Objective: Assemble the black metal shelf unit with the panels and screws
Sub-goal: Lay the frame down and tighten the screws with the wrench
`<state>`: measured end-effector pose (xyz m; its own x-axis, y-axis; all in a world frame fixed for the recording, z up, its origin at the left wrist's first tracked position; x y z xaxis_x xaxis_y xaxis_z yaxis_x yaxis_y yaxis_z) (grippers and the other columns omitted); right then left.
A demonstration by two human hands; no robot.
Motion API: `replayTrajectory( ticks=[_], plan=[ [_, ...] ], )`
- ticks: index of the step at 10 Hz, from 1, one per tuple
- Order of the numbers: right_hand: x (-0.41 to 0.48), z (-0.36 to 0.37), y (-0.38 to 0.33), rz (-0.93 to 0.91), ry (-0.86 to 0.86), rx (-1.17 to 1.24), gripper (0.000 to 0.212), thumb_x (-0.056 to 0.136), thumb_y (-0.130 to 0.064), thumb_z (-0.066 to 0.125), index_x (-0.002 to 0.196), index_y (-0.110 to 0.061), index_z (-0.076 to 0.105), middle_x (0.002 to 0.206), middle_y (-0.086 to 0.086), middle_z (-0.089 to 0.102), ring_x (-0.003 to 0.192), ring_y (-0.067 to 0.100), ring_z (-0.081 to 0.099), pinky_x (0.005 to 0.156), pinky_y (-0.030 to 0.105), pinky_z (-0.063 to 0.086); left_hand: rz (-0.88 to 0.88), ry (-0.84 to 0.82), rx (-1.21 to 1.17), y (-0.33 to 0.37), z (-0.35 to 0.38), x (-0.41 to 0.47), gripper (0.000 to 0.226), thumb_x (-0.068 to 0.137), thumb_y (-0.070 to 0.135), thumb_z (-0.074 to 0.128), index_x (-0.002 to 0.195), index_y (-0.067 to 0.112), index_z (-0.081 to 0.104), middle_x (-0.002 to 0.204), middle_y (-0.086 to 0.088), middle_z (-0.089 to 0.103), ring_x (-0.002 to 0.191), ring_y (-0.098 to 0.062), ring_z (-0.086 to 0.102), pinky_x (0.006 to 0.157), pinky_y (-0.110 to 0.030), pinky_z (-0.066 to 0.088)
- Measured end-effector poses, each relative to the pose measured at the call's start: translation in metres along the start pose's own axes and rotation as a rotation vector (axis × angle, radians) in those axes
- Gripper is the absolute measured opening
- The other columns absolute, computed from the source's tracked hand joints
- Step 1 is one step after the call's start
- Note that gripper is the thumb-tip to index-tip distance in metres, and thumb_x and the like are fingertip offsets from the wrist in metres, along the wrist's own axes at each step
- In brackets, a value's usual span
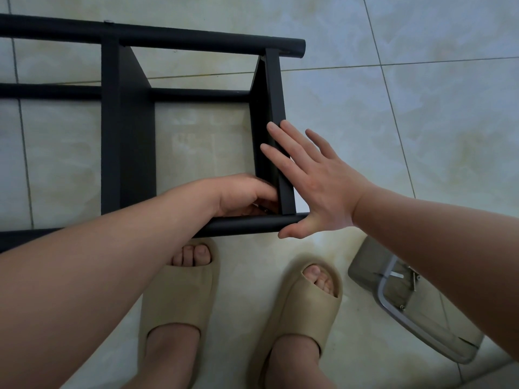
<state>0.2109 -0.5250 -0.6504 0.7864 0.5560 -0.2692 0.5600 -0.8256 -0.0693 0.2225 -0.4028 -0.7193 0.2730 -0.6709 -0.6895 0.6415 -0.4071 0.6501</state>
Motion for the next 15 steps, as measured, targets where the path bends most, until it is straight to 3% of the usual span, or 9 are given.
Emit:
replayTrajectory(
  ticks=[1,3,4,6,8,10,12,14,15],
  plan=[
    [0.0003,0.0004,0.0002,0.0,0.004,0.003,0.131,0.069,-0.096,0.038,0.161,-0.007,0.013,0.169,0.018,-0.001,0.156,0.034,-0.002,0.124,0.057,0.011,-0.012,0.069,0.1,-0.0004,-0.0034,-0.0022,0.036,0.068,0.018,0.068,0.092,-0.01,0.068,0.081,-0.017,0.064,0.075,-0.026,0.06,0.074,-0.037,0.046],
    [0.0003,0.0009,0.0007,0.0,0.008,0.005,0.131,0.068,-0.096,0.038,0.161,-0.007,0.013,0.169,0.017,-0.002,0.157,0.034,-0.003,0.124,0.057,0.01,0.003,0.034,0.016,-0.0009,-0.0025,0.0007,0.008,0.078,0.0,0.066,0.085,0.002,0.063,0.067,-0.009,0.055,0.057,-0.016,0.053,0.06,-0.028,0.041],
    [0.0001,0.0011,0.0007,0.002,0.009,0.003,0.131,0.068,-0.096,0.037,0.162,-0.008,0.013,0.169,0.017,-0.002,0.157,0.033,-0.003,0.125,0.055,0.009,0.002,-0.016,-0.063,-0.0014,-0.002,0.0025,0.016,0.087,-0.008,0.055,0.084,0.004,0.065,0.073,-0.006,0.065,0.062,-0.015,0.064,0.06,-0.024,0.051],
    [0.0002,0.0016,0.0007,0.003,0.007,0.006,0.131,0.068,-0.096,0.038,0.162,-0.008,0.013,0.169,0.017,-0.002,0.157,0.033,-0.003,0.125,0.055,0.008,-0.008,0.027,0.084,-0.0016,-0.0015,-0.0014,0.016,0.085,0.005,0.065,0.098,-0.003,0.069,0.084,-0.018,0.064,0.078,-0.028,0.059,0.074,-0.036,0.046],
    [0.0002,0.0009,0.0006,0.001,0.013,0.006,0.131,0.068,-0.096,0.038,0.162,-0.008,0.013,0.169,0.017,-0.001,0.157,0.034,-0.003,0.125,0.056,0.009,-0.01,0.013,-0.01,-0.0026,-0.0031,0.0022,0.008,0.083,-0.005,0.062,0.083,0.003,0.063,0.069,-0.01,0.058,0.06,-0.018,0.057,0.059,-0.025,0.046],
    [0.0,0.0008,0.0002,0.005,-0.004,-0.001,0.131,0.068,-0.096,0.037,0.162,-0.008,0.011,0.169,0.017,-0.003,0.156,0.033,-0.004,0.125,0.056,0.009,-0.012,0.027,0.079,-0.002,-0.0019,0.0004,0.014,0.09,0.003,0.059,0.096,-0.004,0.069,0.088,-0.016,0.068,0.081,-0.027,0.065,0.079,-0.037,0.051],
    [0.0001,0.0008,0.0006,0.003,0.006,-0.004,0.131,0.068,-0.097,0.037,0.161,-0.007,0.013,0.169,0.017,-0.002,0.157,0.033,-0.003,0.125,0.055,0.008,-0.011,0.04,0.078,-0.0017,-0.0026,0.0,0.015,0.088,-0.004,0.059,0.102,-0.001,0.064,0.084,-0.018,0.057,0.078,-0.028,0.054,0.075,-0.038,0.043],
    [0.0001,0.0013,0.0009,0.002,0.013,-0.005,0.132,0.068,-0.097,0.038,0.161,-0.007,0.013,0.169,0.017,-0.001,0.157,0.033,-0.003,0.125,0.055,0.009,0.001,-0.003,0.002,-0.0009,-0.0023,0.001,0.018,0.089,-0.008,0.053,0.084,0.005,0.064,0.064,-0.001,0.066,0.057,-0.013,0.063,0.055,-0.02,0.049],
    [0.0002,0.0016,0.0009,0.001,0.015,-0.004,0.131,0.068,-0.097,0.038,0.161,-0.007,0.014,0.169,0.017,-0.001,0.157,0.033,-0.003,0.125,0.055,0.01,0.005,0.032,0.143,-0.0003,-0.0026,-0.0009,0.011,0.087,0.006,0.063,0.094,0.0,0.069,0.078,-0.011,0.067,0.072,-0.024,0.061,0.067,-0.029,0.048]
  ],
)
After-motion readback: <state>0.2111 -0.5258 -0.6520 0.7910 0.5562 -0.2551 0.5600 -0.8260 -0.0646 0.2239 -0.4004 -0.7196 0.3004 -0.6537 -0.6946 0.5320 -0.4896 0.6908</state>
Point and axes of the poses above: each hand's wrist, its own x-axis towards the middle knuckle, its own z-axis out of the palm, y = z × x, the point moved 5 cm from there along x, towards the middle knuckle
